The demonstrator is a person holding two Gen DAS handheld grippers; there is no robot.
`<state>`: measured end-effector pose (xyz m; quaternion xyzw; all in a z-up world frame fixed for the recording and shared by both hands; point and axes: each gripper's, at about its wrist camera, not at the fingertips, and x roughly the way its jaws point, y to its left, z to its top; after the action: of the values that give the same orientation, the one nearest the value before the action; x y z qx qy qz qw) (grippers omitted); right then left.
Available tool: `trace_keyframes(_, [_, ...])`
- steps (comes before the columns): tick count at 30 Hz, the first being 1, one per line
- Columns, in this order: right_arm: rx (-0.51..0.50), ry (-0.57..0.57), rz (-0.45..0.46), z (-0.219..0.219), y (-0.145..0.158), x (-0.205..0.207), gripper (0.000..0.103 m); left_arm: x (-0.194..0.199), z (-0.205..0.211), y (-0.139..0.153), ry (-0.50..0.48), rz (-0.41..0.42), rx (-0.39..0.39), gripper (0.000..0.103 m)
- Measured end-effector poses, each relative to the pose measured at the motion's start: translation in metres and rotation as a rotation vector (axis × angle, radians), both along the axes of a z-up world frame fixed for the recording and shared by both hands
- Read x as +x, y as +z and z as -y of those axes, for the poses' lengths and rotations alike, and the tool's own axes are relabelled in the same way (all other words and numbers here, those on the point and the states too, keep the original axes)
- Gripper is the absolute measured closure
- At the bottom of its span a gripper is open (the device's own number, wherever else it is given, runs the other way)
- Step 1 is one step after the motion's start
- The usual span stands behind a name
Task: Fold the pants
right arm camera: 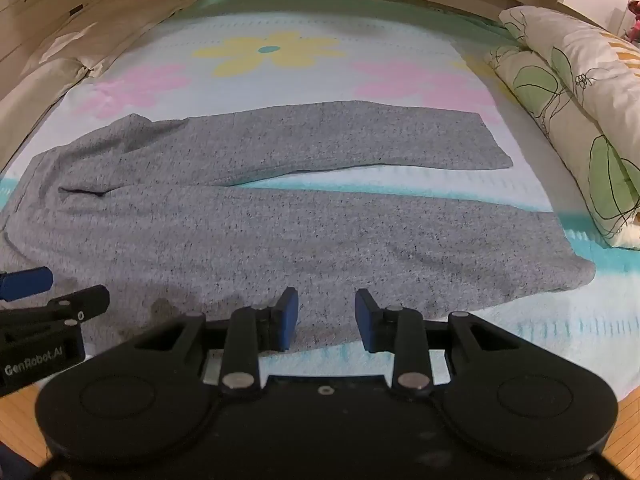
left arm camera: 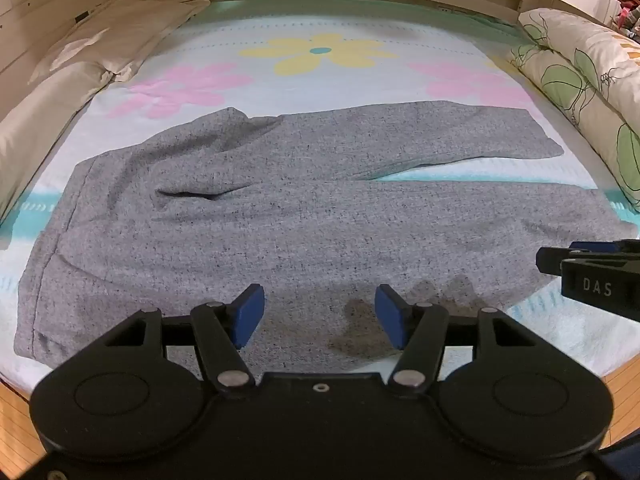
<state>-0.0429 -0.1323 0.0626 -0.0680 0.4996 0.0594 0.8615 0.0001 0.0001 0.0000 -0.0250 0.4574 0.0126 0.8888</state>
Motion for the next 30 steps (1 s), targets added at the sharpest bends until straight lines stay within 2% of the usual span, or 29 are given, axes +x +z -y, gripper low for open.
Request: trace_keyframes(30, [-0.011, 0.006, -0.032, -0.0024, -0.0037, 0.0024, 0.069, 0.0006, 0.0016, -0.0034, -0.006, -0.014, -0.006, 0.039])
